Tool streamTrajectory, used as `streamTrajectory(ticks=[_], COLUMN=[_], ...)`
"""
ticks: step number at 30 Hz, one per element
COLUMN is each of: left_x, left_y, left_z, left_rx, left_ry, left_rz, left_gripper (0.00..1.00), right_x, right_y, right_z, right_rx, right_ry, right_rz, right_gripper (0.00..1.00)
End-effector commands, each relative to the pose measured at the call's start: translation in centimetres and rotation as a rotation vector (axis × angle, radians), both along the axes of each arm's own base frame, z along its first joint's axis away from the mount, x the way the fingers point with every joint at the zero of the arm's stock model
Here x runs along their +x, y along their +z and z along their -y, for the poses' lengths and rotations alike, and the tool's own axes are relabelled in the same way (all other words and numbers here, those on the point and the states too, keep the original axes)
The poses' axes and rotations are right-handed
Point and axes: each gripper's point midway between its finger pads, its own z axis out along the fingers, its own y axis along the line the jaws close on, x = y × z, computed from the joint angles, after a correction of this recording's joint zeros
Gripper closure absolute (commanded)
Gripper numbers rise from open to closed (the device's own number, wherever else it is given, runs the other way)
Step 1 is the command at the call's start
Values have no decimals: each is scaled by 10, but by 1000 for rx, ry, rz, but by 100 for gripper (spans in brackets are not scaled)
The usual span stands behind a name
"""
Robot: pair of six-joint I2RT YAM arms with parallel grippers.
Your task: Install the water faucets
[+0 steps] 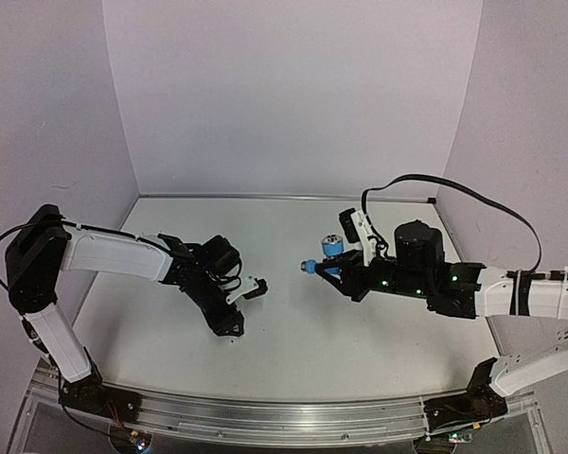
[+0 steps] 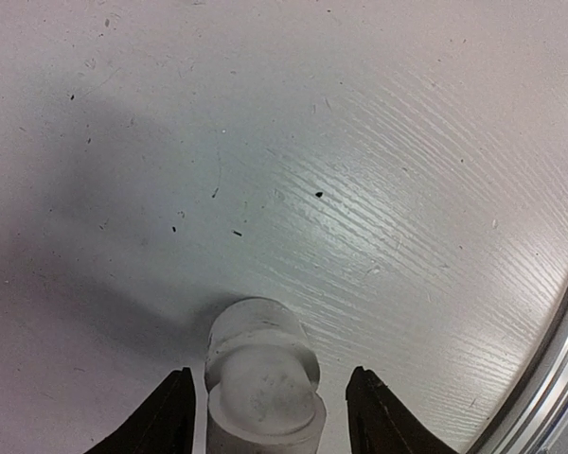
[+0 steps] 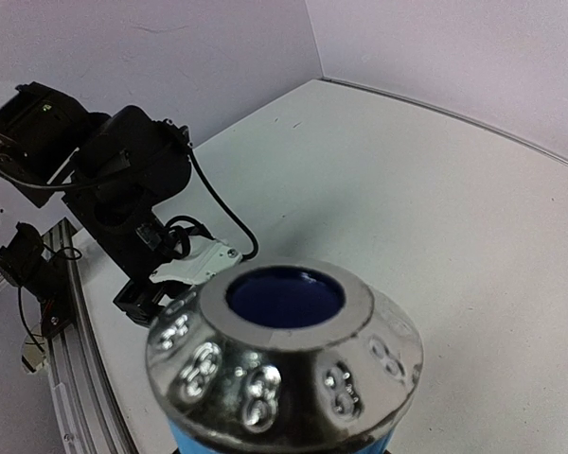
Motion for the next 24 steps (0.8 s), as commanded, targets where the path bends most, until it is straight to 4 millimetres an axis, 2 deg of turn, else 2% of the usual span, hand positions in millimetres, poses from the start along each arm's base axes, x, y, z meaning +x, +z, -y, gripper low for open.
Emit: streamTrajectory(ticks=[1,8,17,24], left_x=[8,4,0,4], left_y=[9,4,-4,-5], left_z=[8,10,8,7], left_rx=[6,13,40,59], left_ry=[-16,-24,-25,-15], left_rz=[30,6,-12,6], left_gripper=[47,43,52,47], right_x=[1,1,0,0], right_y=[32,32,30,29], right_z=[-4,-3,-3,-2], right_rx=[67,66,66,65], right_ry=[0,-1,0,-3], right_rz=[60,59,55,53], right_gripper=[100,100,100,100])
